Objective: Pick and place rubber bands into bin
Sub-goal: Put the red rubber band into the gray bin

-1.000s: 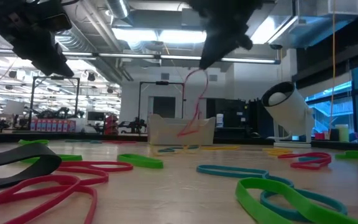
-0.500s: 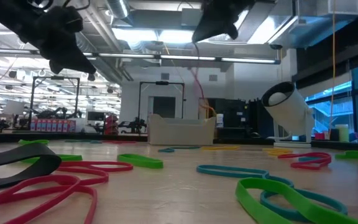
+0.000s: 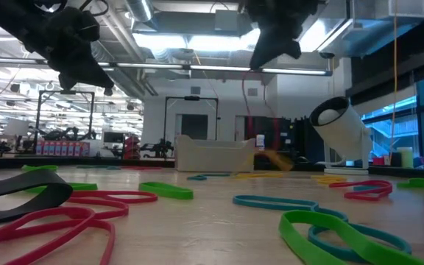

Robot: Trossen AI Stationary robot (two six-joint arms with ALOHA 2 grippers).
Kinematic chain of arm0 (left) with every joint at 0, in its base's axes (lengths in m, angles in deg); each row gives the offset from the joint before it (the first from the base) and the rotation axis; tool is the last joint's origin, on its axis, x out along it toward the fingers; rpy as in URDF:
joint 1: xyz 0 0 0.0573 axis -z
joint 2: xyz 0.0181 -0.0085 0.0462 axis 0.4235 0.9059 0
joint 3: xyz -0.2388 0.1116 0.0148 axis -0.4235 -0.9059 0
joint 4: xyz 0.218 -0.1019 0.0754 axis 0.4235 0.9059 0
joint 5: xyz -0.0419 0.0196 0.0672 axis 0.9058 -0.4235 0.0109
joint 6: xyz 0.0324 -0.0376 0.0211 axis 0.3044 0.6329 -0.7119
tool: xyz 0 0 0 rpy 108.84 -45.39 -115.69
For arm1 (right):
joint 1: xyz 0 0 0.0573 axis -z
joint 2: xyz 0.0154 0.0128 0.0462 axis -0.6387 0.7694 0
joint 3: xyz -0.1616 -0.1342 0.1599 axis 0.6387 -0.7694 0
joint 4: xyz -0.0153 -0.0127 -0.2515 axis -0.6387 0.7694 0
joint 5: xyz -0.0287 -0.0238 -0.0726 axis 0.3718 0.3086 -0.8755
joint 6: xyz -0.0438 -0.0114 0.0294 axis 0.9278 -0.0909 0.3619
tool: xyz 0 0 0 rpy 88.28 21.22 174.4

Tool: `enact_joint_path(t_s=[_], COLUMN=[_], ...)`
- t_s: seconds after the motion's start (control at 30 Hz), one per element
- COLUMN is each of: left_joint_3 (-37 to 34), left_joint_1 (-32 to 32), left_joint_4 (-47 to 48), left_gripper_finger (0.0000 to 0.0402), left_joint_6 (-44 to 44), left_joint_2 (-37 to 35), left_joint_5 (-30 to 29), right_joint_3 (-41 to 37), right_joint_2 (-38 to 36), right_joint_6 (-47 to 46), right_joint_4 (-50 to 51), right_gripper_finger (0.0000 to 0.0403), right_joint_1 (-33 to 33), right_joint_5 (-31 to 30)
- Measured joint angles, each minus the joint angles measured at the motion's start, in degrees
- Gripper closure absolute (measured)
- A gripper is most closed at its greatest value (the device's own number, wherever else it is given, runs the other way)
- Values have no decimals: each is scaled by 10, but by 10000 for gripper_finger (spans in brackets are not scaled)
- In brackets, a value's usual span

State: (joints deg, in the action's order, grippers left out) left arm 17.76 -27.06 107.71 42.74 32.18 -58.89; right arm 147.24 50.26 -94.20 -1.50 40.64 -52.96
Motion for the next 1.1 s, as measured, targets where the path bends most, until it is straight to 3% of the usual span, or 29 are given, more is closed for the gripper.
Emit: enact_joint_path(t_s=[0.1, 0.23, 0.37, 0.53, 0.63, 0.83, 0.97, 1.1], left_joint_3=[0, 0, 0, 0, 0, 0, 0, 0], left_joint_1=[0, 0, 0, 0, 0, 0, 0, 0], left_joint_4=[1, 1, 1, 1, 1, 3, 3, 3], left_gripper_finger=[400, 399, 399, 400, 399, 400, 399, 399], left_joint_6=[-9, -20, -20, -30, -31, -31, -31, -31], left_joint_2=[0, 0, 0, 0, 0, 0, 0, 0], left_joint_5=[26, 46, 60, 86, 96, 101, 107, 123], right_joint_3=[0, 0, 1, 1, -12, -103, -173, -199], right_joint_2=[0, 0, 0, 5, 12, 24, 24, 24], right_joint_6=[-22, -44, -131, -267, -286, -279, -251, -237], right_joint_4=[-26, -64, -5, 138, 142, -78, -286, -372], right_gripper_finger=[402, 402, 402, 402, 402, 402, 402, 402], right_joint_1=[-18, -38, -62, -91, -104, -127, -145, -156], right_joint_5=[-64, 6, 24, -101, -110, -42, -38, -38])
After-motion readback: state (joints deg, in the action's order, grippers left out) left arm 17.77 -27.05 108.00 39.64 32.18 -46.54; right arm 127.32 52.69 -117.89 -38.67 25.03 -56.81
